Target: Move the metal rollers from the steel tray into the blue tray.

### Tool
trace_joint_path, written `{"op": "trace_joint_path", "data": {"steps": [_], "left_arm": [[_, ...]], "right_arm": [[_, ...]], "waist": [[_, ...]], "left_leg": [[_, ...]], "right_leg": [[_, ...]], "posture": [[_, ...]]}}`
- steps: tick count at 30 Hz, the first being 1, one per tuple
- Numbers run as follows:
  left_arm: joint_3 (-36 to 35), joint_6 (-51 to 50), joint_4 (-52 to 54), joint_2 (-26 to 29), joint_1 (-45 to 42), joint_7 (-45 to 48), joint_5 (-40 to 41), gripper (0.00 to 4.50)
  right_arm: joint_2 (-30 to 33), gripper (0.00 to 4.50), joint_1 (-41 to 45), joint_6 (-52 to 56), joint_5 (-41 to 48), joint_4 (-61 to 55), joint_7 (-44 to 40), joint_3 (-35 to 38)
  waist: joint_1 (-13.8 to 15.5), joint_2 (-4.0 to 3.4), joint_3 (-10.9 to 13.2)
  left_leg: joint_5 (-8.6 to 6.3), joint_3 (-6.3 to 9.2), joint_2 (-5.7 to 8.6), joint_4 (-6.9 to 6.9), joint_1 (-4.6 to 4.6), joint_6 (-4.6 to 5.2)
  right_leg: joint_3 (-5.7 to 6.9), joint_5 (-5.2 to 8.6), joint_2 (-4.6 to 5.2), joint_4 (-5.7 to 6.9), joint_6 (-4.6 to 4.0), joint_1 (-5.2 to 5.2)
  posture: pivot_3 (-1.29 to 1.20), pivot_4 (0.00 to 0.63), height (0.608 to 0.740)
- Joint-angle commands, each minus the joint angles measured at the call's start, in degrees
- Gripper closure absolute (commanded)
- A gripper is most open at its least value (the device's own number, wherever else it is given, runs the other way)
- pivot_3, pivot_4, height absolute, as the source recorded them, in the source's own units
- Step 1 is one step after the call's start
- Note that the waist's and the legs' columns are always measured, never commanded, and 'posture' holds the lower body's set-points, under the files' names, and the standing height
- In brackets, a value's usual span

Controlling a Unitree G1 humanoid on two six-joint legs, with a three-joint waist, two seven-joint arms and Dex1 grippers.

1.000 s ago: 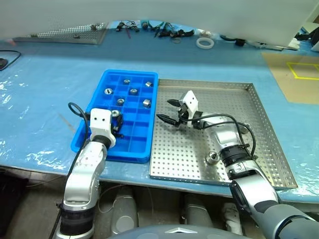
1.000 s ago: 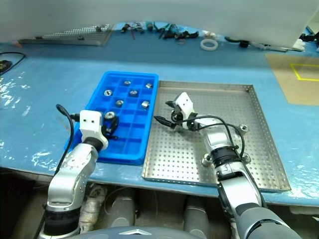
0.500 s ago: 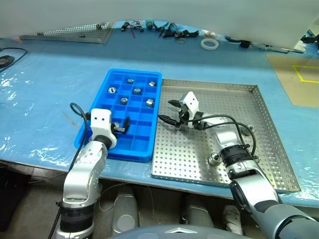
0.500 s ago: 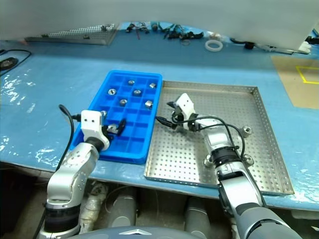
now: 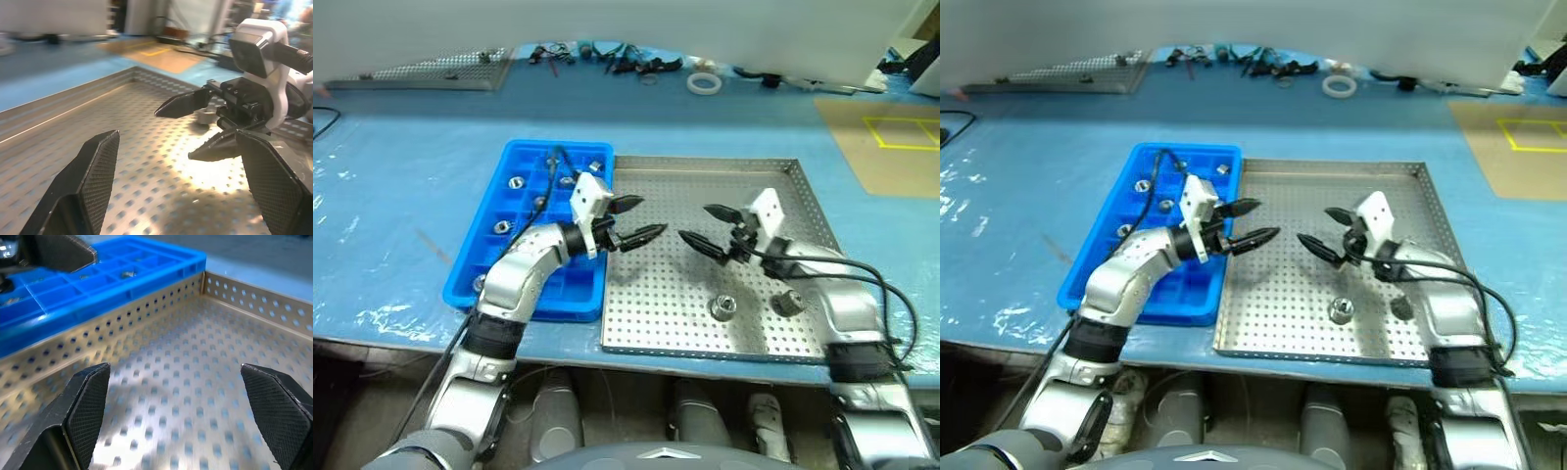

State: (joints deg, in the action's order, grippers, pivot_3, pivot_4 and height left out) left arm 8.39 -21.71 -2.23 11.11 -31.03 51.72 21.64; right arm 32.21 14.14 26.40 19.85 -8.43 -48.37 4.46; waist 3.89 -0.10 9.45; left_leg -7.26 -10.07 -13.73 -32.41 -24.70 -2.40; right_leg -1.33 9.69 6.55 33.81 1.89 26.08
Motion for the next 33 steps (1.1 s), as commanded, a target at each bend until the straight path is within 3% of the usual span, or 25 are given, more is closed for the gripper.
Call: {"op": "trace_joint_path", "data": {"steps": [1, 7, 15, 18, 25, 33], "left_arm": [[1.88, 4.89, -5.45, -1.93, -3.59, 5.25, 0.38, 0.51], [2.92, 10.48, -13.89, -5.06, -7.69, 7.51, -1.65, 0.51], [2.81, 11.78, -15.18, -5.59, -7.0, 8.3, -2.12, 0.51], [2.61, 11.85, -14.91, -5.06, -6.65, 8.32, -2.31, 0.47], [2.71, 12.5, -14.62, -4.04, -5.88, 7.49, -3.18, 0.47], [3.26, 12.1, -13.43, -4.04, -5.01, 6.96, -3.2, 0.47]], "right_arm": [[4.61, 0.0, -5.57, 5.86, 2.94, -10.91, -0.64, 1.46], [8.89, 0.0, -12.11, 10.93, 2.95, -16.79, 0.69, 0.44], [10.14, 0.0, -14.47, 12.18, 0.89, -15.38, 1.57, -3.36], [9.72, 0.6, -12.81, 11.44, -0.62, -13.35, 2.24, -5.49], [9.07, 2.86, -10.06, 10.09, -0.9, -10.84, 1.93, -6.49], [7.29, 2.86, -8.25, 7.51, -1.29, -9.42, 3.23, -5.97]], "waist": [[-0.75, 0.0, 0.0], [-3.3, 0.03, -0.01], [-3.64, 0.04, -0.02], [-3.63, 0.04, -0.02], [-3.16, 0.04, -0.02], [-3.05, 0.04, -0.02]], "left_leg": [[0.0, -0.06, 0.0, 0.03, 0.12, 0.0], [0.0, -0.15, 0.01, 0.07, 0.45, -0.01], [-0.03, -0.15, 0.02, 0.07, 0.37, 0.03], [-0.03, -0.15, 0.01, 0.09, 0.37, 0.03], [-0.03, -0.15, 0.02, 0.07, 0.37, 0.03], [-0.04, -0.15, 0.01, 0.09, 0.37, 0.04]], "right_leg": [[-0.09, 0.01, -0.01, -0.01, 0.01, -0.02], [-0.31, 0.28, -0.1, -0.05, 0.47, -0.14], [-0.32, 0.28, -0.12, -0.11, 0.46, -0.11], [-0.31, 0.27, -0.12, -0.11, 0.46, -0.1], [-0.32, 0.23, -0.11, -0.1, 0.38, -0.12], [-0.31, 0.07, -0.11, -0.11, 0.12, -0.11]], "posture": [[-0.27, 0.15, 0.74], [-0.33, 0.15, 0.74], [-0.32, 0.15, 0.74], [-0.3, 0.15, 0.74], [-0.28, 0.15, 0.74], [-0.27, 0.15, 0.74]]}}
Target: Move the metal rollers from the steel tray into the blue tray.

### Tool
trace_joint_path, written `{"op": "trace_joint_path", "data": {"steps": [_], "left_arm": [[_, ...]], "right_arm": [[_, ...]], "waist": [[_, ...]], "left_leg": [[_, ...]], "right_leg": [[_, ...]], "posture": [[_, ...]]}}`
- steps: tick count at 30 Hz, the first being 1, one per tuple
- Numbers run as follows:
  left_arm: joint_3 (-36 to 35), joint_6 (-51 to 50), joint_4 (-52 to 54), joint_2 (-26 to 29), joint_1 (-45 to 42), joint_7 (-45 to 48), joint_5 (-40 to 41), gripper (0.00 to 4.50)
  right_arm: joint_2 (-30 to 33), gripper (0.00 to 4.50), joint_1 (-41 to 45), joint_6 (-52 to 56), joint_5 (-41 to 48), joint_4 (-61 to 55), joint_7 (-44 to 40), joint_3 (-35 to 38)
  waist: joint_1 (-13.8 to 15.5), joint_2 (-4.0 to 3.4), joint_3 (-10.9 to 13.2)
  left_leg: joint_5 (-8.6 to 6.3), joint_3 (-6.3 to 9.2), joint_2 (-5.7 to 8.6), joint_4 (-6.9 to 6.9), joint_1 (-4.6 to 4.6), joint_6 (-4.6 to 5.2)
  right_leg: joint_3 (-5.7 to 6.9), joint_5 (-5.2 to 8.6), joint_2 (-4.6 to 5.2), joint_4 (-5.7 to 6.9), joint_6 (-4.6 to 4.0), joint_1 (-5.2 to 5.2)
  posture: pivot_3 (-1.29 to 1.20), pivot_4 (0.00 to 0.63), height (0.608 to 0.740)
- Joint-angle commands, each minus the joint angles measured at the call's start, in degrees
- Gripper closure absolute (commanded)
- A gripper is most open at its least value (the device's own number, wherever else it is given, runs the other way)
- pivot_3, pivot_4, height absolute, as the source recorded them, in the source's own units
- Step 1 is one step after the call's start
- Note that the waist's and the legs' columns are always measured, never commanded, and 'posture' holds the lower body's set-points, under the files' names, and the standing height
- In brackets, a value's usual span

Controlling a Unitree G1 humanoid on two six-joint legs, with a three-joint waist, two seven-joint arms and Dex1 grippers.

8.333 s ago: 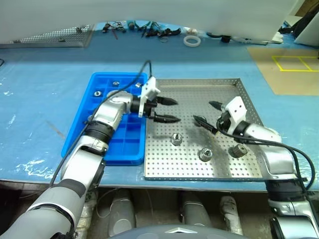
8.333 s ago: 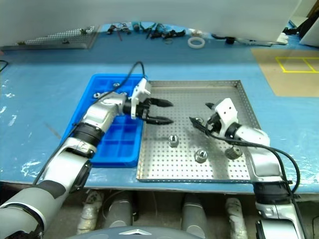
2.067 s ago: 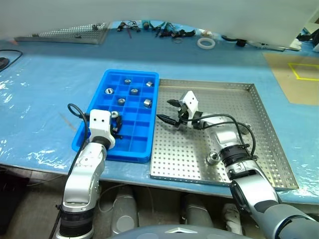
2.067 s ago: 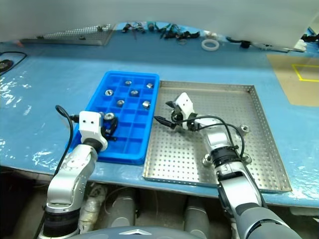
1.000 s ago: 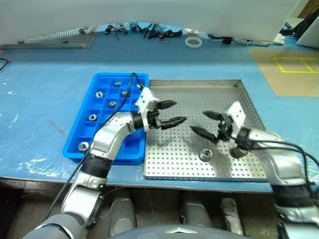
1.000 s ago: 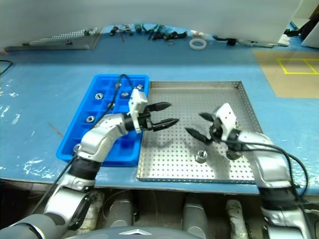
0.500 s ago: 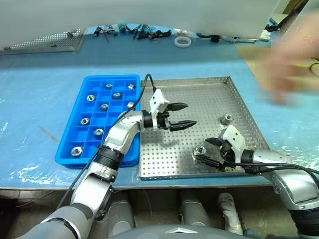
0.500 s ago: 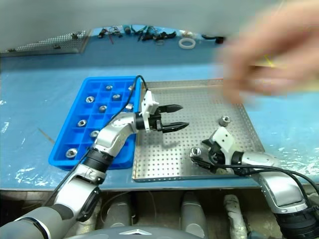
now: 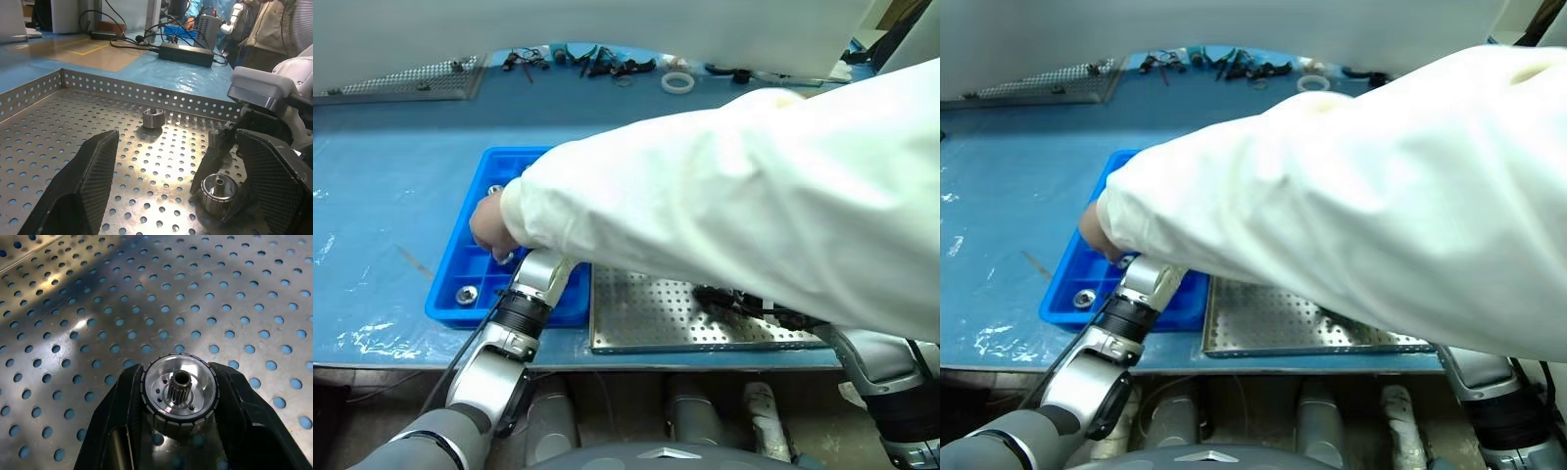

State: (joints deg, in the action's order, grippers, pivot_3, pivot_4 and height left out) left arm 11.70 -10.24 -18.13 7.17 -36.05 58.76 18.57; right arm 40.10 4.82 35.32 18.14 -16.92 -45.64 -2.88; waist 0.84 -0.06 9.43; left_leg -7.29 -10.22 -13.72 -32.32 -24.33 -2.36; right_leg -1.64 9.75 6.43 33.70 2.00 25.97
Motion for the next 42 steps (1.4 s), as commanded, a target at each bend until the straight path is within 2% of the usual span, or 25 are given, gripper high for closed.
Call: {"op": "trace_joint_path", "data": {"steps": [1, 35, 42], "left_arm": [[0.08, 0.54, 2.57, -0.1, 0.09, -0.05, -0.18, 0.47], [0.32, 0.34, 3.05, 0.27, 1.05, -0.67, -2.02, 0.47], [-2.3, 0.86, 2.53, 0.56, 0.72, -4.16, -1.98, 0.47]], "right_arm": [[-0.86, 2.86, 1.35, -1.65, 0.43, -0.84, 0.7, 1.55], [-2.47, 2.86, 4.91, -6.93, -3.55, 2.94, -0.1, -1.16], [-7.07, 2.86, 9.84, -9.93, -3.88, 5.68, 3.21, -0.16]], "waist": [[0.0, 0.0, 0.0], [0.04, 0.0, 0.0], [-0.14, 0.0, 0.0]], "left_leg": [[0.0, 0.0, 0.0, 0.0, 0.0, 0.0], [0.0, 0.0, 0.0, 0.04, -0.01, 0.0], [0.0, 0.0, 0.0, 0.03, 0.0, -0.01]], "right_leg": [[0.0, 0.0, 0.0, 0.0, 0.0, 0.0], [0.01, -0.01, 0.0, 0.0, -0.02, 0.01], [0.0, -0.01, -0.01, 0.01, -0.02, 0.03]], "posture": [[-0.27, 0.15, 0.74], [-0.25, 0.15, 0.74], [-0.23, 0.15, 0.74]]}}
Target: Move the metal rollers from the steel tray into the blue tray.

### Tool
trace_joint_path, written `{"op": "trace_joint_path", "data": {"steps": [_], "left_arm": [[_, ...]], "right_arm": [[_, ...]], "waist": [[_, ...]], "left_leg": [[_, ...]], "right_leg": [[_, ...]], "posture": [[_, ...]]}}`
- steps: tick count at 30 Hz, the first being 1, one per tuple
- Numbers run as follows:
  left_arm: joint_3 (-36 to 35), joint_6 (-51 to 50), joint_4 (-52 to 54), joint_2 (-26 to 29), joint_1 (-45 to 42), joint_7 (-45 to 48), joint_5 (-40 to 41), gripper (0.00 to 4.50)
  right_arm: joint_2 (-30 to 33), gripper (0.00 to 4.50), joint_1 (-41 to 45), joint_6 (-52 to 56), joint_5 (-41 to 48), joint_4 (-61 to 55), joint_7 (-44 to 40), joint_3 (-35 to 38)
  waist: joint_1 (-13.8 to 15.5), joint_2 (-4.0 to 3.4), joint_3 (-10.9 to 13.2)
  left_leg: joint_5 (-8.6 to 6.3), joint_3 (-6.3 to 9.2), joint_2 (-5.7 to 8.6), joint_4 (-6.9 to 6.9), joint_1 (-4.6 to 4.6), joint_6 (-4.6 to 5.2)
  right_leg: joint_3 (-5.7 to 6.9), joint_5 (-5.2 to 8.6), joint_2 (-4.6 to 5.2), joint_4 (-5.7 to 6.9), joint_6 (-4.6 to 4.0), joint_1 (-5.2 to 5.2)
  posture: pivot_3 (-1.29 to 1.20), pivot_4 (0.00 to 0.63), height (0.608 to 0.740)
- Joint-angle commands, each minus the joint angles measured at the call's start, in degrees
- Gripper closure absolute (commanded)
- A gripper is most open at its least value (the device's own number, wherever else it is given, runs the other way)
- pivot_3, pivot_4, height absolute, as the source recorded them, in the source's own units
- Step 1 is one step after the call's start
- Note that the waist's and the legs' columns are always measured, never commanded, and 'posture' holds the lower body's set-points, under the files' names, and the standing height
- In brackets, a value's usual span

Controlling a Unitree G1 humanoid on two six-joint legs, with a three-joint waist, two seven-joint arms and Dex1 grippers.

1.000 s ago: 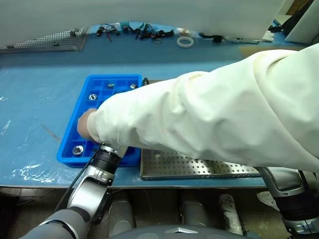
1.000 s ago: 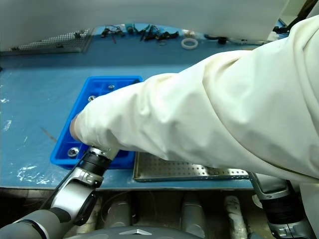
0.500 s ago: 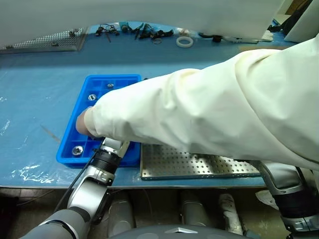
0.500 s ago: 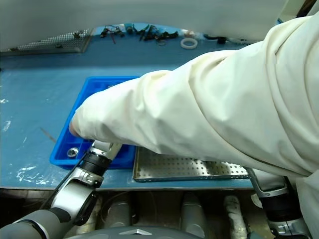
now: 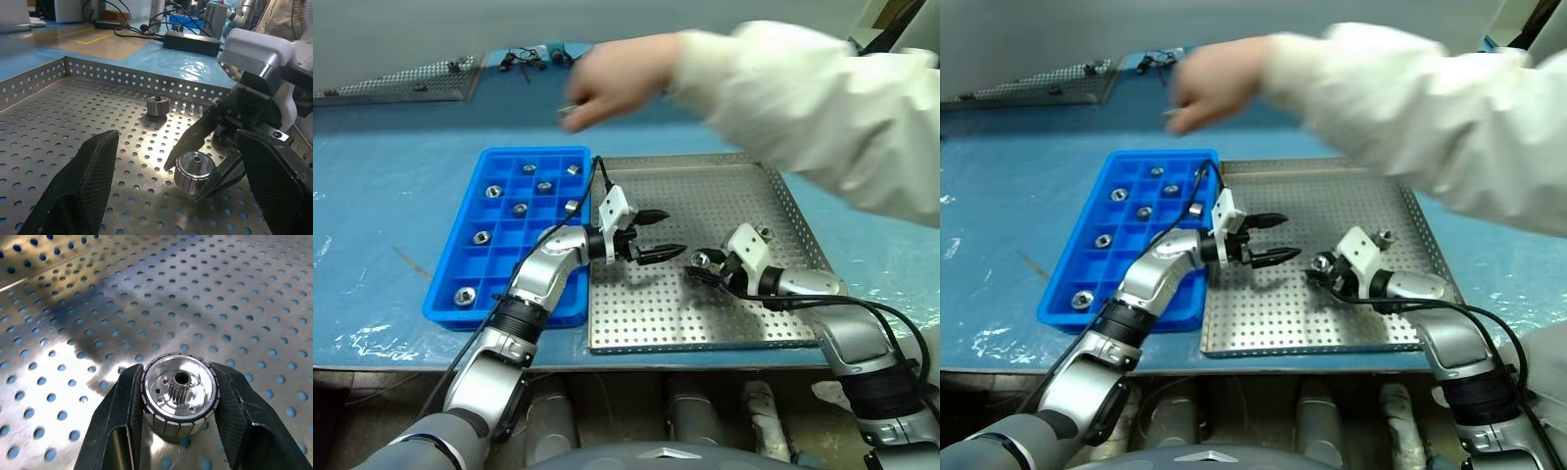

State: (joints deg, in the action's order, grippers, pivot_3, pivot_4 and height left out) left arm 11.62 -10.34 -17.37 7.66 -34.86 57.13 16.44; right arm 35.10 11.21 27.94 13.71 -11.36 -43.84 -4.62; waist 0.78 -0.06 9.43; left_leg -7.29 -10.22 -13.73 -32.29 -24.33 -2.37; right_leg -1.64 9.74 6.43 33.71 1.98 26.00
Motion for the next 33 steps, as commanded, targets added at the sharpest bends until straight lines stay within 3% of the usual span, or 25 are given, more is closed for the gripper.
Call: {"op": "trace_joint_path", "data": {"steps": [1, 8, 19, 28, 33], "left_arm": [[-2.93, 1.09, 1.83, 0.25, -0.38, -3.8, 0.03, 0.47], [-7.25, 2.71, 5.43, 2.46, 1.95, -12.83, -1.54, 0.47], [-16.14, -2.7, 22.42, 4.28, 12.11, -31.1, -2.2, 0.47], [-23.12, -6.32, 35.68, 4.96, 21.49, -42.26, -2.24, 0.47], [-26.74, -7.84, 40.35, 4.18, 26.09, -48.34, -2.75, 0.47]], "right_arm": [[-3.17, 2.86, 4.82, -3.12, 0.82, 0.74, 1.79, 1.73], [-9.99, 2.86, 15.6, -6.22, 2.82, 7.63, 0.86, 1.21], [-22.34, 2.86, 31.33, -13.38, 2.11, 24.86, -5.94, -3.9], [-29.53, 2.86, 38.36, -19.24, 0.9, 36.34, -14.47, -7.72], [-32.16, 2.86, 42.24, -22.2, -5.75, 46.96, -14.15, -11.92]], "waist": [[-0.16, 0.0, 0.0], [0.54, 0.0, 0.0], [3.43, 0.0, 0.0], [6.98, 0.0, 0.0], [8.75, 0.0, 0.0]], "left_leg": [[0.0, 0.0, -0.01, 0.0, 0.01, 0.0], [0.01, 0.0, -0.02, 0.01, -0.03, -0.01], [0.01, 0.05, -0.09, 0.08, -0.13, -0.02], [0.06, 0.36, -0.16, 0.08, -0.49, -0.12], [0.18, 0.82, -0.21, 0.08, -0.82, -0.3]], "right_leg": [[0.0, 0.0, -0.01, 0.0, 0.0, 0.0], [0.04, -0.05, -0.01, 0.04, -0.09, 0.02], [0.2, -0.05, 0.0, 0.08, -0.13, 0.08], [0.57, -0.04, 0.0, 0.09, -0.15, 0.19], [1.04, 0.02, -0.01, 0.15, -0.27, 0.26]], "posture": [[-0.21, 0.15, 0.74], [-0.07, 0.15, 0.74], [0.21, 0.15, 0.74], [0.41, 0.15, 0.74], [0.5, 0.15, 0.74]]}}
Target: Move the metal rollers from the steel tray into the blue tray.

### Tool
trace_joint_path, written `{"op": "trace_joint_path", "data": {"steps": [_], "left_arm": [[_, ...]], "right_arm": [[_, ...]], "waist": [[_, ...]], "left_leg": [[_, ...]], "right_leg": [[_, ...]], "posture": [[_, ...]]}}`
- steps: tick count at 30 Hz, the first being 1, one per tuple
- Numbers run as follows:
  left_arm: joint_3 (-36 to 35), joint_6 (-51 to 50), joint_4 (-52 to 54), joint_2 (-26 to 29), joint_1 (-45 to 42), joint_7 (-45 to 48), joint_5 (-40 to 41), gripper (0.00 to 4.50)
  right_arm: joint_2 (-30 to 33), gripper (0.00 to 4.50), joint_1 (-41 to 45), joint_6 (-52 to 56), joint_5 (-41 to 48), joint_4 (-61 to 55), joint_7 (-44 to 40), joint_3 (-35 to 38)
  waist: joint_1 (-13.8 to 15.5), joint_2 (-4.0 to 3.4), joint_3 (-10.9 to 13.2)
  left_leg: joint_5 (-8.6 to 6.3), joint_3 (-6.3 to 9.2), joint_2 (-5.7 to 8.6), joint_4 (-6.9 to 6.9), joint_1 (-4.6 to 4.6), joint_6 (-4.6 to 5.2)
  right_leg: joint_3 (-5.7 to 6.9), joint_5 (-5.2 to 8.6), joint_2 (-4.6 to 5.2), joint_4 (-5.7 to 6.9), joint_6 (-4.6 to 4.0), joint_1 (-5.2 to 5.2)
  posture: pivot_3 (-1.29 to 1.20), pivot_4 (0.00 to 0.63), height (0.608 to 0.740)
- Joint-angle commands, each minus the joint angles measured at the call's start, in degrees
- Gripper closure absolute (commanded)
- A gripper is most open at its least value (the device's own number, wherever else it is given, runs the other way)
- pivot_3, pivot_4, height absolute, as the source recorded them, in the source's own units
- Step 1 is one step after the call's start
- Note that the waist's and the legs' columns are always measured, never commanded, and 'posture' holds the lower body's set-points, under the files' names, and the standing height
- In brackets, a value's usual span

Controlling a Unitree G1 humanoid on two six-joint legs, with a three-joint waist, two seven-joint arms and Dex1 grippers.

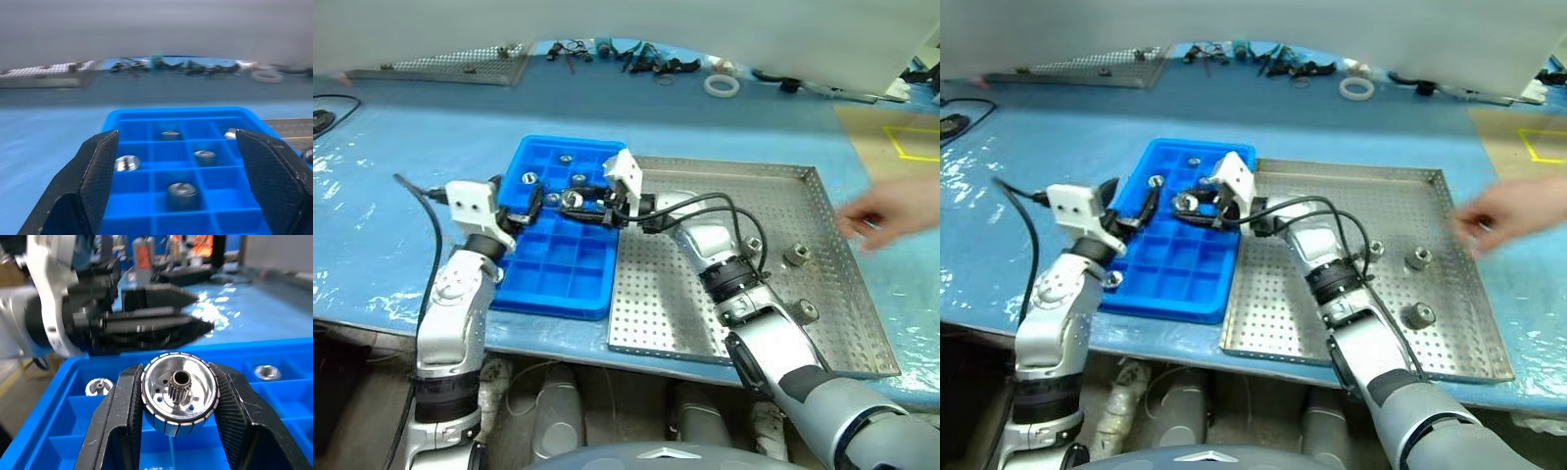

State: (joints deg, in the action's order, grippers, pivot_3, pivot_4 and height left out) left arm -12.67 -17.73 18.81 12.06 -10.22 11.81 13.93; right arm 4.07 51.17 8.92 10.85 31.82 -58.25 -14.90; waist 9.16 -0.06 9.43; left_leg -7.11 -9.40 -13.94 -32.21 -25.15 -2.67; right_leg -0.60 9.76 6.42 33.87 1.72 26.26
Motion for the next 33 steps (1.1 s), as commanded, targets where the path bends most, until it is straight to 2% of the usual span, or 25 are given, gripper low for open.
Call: {"op": "trace_joint_path", "data": {"steps": [1, 9, 15, 22, 28, 33], "left_arm": [[-2.99, -0.8, 4.78, -0.45, 2.32, -4.04, -0.29, 0.47], [-3.53, -1.76, 7.84, -0.46, 6.65, -6.57, -0.35, 0.47], [-2.61, -2.3, 7.2, -0.29, 7.13, -6.47, -0.84, 0.47], [0.06, -1.41, 4.08, 0.91, 2.28, -2.6, 0.15, 0.47], [3.54, 0.5, -2.16, 1.12, -5.49, 4.23, 2.67, 0.47], [7.52, 2.01, -10.66, 0.51, -12.47, 12.59, 5.23, 0.47]], "right_arm": [[-1.64, 2.86, 2.84, -4.1, -3.83, 5.79, 0.54, -1.96], [-5.38, 2.86, 7.33, -7.22, -8.67, 18.21, 4.86, -1.55], [-6.3, 2.86, 7.92, -7.61, -8.97, 20.32, 4.02, -0.44], [-3.9, 0.58, 6.44, -8.63, -10.22, 19.81, 6.39, 0.83], [-0.53, 0.58, 3.13, -5.99, -4.49, 11.07, 6.63, 7.56], [6.48, 0.58, -2.25, -2.36, -4.48, 0.77, 9.75, 10.82]], "waist": [[0.99, 0.0, 0.0], [4.54, -0.01, 0.01], [6.09, -0.02, 0.01], [6.78, -0.03, 0.02], [6.25, -0.03, 0.02], [4.52, -0.02, 0.01]], "left_leg": [[0.02, 0.11, -0.01, 0.0, -0.04, -0.03], [0.12, 0.78, -0.03, 0.02, -0.24, -0.21], [0.14, 0.86, -0.03, 0.02, -0.22, -0.26], [0.21, 0.94, -0.03, 0.0, -0.14, -0.38], [0.24, 0.94, 0.02, -0.03, -0.07, -0.44], [0.37, 0.93, 0.02, -0.14, -0.07, -0.62]], "right_leg": [[0.12, 0.02, 0.0, 0.01, -0.03, -0.02], [0.62, 0.09, -0.03, 0.11, -0.15, -0.1], [0.63, 0.11, -0.04, 0.26, -0.17, -0.07], [0.59, 0.27, -0.06, 0.9, -0.29, 0.12], [0.51, 0.34, -0.06, 0.99, -0.16, 0.08], [0.51, 0.2, -0.08, 0.98, -0.37, 0.02]], "posture": [[0.5, 0.15, 0.74], [0.56, 0.15, 0.74], [0.55, 0.15, 0.74], [0.48, 0.15, 0.74], [0.35, 0.15, 0.74], [0.14, 0.15, 0.74]]}}
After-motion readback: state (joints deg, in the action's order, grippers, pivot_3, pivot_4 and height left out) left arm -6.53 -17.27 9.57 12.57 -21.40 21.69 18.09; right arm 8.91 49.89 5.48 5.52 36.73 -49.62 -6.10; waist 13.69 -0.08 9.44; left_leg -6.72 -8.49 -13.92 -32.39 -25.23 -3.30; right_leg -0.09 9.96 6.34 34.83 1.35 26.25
